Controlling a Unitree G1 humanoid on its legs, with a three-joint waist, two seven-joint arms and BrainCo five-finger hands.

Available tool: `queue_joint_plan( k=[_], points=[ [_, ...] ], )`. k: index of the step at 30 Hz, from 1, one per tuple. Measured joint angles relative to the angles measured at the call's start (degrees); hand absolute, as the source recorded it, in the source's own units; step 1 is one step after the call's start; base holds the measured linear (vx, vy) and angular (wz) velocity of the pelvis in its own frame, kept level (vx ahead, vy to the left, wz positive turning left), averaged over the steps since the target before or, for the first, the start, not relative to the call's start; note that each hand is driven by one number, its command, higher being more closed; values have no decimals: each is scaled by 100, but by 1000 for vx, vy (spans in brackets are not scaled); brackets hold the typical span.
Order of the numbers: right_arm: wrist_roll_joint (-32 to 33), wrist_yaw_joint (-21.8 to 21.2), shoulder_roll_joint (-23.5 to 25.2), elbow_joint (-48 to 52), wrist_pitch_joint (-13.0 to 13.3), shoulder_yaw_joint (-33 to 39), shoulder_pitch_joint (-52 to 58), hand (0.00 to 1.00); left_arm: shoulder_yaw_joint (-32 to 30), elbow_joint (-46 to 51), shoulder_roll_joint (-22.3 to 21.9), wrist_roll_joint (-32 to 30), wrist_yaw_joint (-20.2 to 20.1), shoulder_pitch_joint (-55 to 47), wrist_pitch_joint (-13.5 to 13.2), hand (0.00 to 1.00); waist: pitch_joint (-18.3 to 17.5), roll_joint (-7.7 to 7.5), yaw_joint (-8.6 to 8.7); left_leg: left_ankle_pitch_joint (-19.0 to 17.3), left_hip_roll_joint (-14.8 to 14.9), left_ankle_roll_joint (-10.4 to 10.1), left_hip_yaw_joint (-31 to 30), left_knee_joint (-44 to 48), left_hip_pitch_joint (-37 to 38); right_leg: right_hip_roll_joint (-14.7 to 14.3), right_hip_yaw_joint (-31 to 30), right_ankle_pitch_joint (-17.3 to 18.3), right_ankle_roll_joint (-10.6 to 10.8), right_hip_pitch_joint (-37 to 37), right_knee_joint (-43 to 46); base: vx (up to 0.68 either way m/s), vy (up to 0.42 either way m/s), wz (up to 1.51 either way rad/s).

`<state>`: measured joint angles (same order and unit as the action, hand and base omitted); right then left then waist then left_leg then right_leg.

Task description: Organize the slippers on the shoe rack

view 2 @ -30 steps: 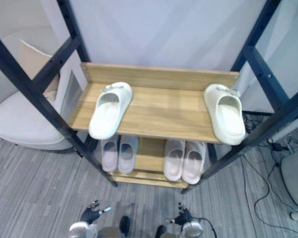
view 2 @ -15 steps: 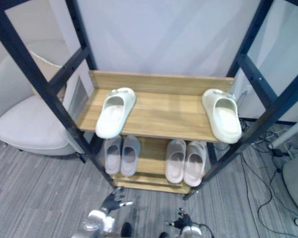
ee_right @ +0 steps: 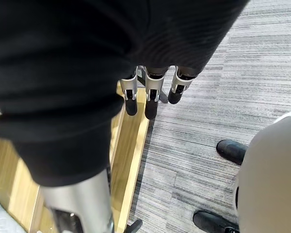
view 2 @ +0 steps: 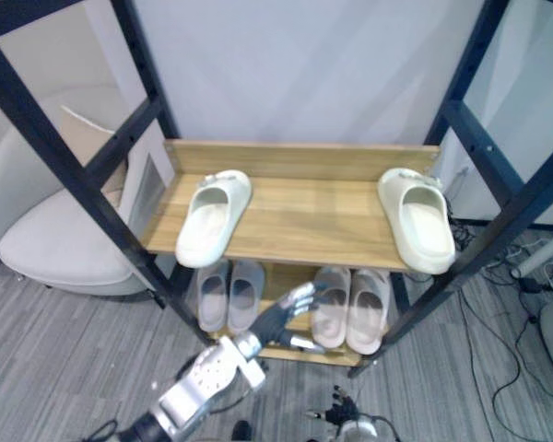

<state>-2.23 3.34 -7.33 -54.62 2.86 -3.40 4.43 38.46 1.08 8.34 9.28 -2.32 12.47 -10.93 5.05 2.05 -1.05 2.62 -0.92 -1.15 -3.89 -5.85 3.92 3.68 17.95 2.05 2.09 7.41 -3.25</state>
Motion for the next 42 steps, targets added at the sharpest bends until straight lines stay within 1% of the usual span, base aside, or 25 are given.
queue_joint_plan(
  k=[2,3,4,7,11,13,15,16,18,19,20,21,22,24,26,27,28,32,34,38,42],
  points=[
    [1,0,-38,16,1,-19,-3,0,-335,320,-4,1,226,422,-39,0,-16,18,56,-3,33,-2,29,1,-34,19,-37,0,1,-47,8,-22,-7,-5],
    [1,-1,-44,22,1,-19,-4,0,-376,350,-4,1,251,472,-49,0,-17,20,59,-3,33,-2,29,1,-39,19,-38,0,1,-51,9,-4,2,-4],
    [-3,-3,-67,28,0,-19,3,0,-520,455,-9,2,378,669,-90,0,-47,29,70,-3,33,-2,41,1,-73,20,-52,-1,2,-97,21,0,0,0],
    [-9,-12,-151,29,-4,-14,4,0,-784,635,-5,3,561,1022,-124,0,-66,27,76,-3,36,-2,85,2,-97,20,-87,0,2,-129,71,24,3,-7],
    [-10,-26,-255,43,-5,42,9,0,-1191,636,7,2,740,1399,-135,0,-68,22,92,-3,30,-1,105,6,-92,26,-107,0,1,-135,93,4,0,-2],
    [-13,-48,-260,45,-8,50,10,0,-1419,597,105,2,814,1572,-141,0,-70,18,100,-3,30,0,106,13,-92,28,-111,0,1,-136,103,-19,-1,0],
    [-20,-79,-258,130,-24,50,40,0,-1564,518,285,10,838,1744,-146,0,-70,19,104,-3,32,0,105,19,-91,27,-113,0,1,-137,109,-35,-4,0],
    [-26,-108,-259,190,-37,50,45,0,-1692,302,490,126,835,1950,-148,0,-72,15,106,-3,34,0,105,33,-94,27,-113,0,1,-138,116,0,0,0],
    [-30,-115,-259,204,-57,51,45,0,-1781,135,645,173,832,2097,-144,0,-74,12,109,-3,34,0,104,38,-95,27,-114,0,1,-140,118,-32,-4,0],
    [-41,-126,-259,203,-66,52,50,0,-1874,-40,870,198,829,2259,-140,0,-80,3,108,-2,34,0,103,40,-107,26,-114,0,1,-152,121,0,0,0],
    [-43,-129,-259,203,-68,52,51,0,-1883,-67,907,197,827,2282,-140,0,-81,1,108,-2,34,0,103,41,-111,26,-114,0,1,-157,122,0,0,0],
    [-58,-149,-257,204,-70,52,50,0,-1923,-151,1065,196,821,2359,-135,0,-88,-8,109,-2,33,0,102,48,-138,25,-114,0,0,-183,129,0,0,0],
    [-83,-182,-249,205,-76,52,47,0,-2000,-310,1319,194,810,2480,-122,0,-95,-29,109,0,34,0,102,60,-196,25,-115,0,0,-241,153,0,0,0],
    [-186,-212,-240,205,-91,53,51,0,-2083,-436,1473,194,807,2524,-115,0,-94,-43,108,0,32,0,104,60,-199,26,-118,0,0,-246,157,0,0,0],
    [-224,-227,-208,206,-121,54,56,0,-2250,-673,1742,189,810,2529,-105,0,-99,-67,114,0,23,0,107,58,-198,33,-123,1,-1,-247,157,0,0,0],
    [-224,-228,-204,206,-121,54,56,0,-2273,-710,1776,186,810,2529,-100,0,-98,-70,115,-1,22,0,107,58,-198,34,-123,1,-1,-248,157,0,0,0],
    [-226,-231,-167,209,-122,53,68,0,-2316,-813,1933,162,813,2529,-50,0,-102,-88,117,-1,20,0,106,58,-199,37,-124,2,-2,-249,157,0,0,0],
    [-229,-236,-111,217,-122,50,72,0,-2365,-872,2151,90,806,2529,-41,0,-107,-124,111,0,19,0,107,54,-191,35,-127,6,-7,-252,170,0,0,0],
    [-231,-238,-103,222,-123,51,90,0,-2365,-1043,2358,22,763,2529,-29,0,-109,-136,110,0,1,-1,110,51,-178,28,-130,6,-9,-279,168,-44,7,-2],
    [-235,-239,-94,403,-125,50,195,0,-2381,-1267,2578,-83,715,2528,11,0,-102,-150,109,17,18,-17,109,2,-169,1,-130,-11,-31,-268,100,-10,2,0],
    [-236,-238,-87,404,-125,50,197,0,-2400,-1391,2584,-157,703,2528,47,0,-97,-159,110,15,20,-18,107,1,-169,-6,-119,-12,-32,-256,84,0,0,0]
  ],
)
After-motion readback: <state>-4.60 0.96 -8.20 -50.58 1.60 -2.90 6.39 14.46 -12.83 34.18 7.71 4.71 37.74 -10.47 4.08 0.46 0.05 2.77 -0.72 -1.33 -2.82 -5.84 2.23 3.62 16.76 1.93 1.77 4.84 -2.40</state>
